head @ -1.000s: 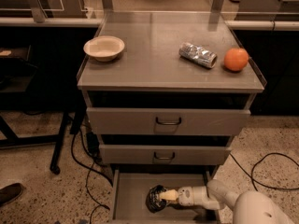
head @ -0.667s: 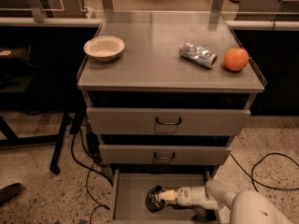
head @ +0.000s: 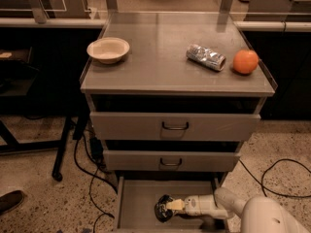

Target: Place blue chip bag into bottom drawer

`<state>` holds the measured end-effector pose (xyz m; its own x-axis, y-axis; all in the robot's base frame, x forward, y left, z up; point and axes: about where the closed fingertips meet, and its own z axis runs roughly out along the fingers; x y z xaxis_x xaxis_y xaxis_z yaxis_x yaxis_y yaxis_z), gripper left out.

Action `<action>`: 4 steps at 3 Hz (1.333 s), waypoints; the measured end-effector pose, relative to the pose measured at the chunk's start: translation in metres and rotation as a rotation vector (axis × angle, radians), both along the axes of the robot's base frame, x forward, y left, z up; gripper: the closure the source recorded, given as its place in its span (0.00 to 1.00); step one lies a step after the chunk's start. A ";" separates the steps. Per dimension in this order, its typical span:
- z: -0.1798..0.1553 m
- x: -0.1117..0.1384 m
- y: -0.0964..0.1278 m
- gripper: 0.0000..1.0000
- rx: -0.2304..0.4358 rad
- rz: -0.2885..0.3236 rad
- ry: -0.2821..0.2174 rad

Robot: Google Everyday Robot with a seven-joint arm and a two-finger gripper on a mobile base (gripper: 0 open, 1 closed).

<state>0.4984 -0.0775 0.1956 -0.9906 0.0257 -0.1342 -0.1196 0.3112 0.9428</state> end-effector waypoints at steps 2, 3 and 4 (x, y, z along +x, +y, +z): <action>-0.012 -0.003 -0.028 1.00 -0.085 -0.057 0.015; 0.017 0.003 -0.041 1.00 -0.127 -0.098 -0.035; 0.028 0.002 -0.044 0.81 -0.116 -0.104 -0.030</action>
Offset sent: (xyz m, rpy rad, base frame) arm -0.0054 -0.0448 -0.0206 -0.1196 0.0395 -0.0831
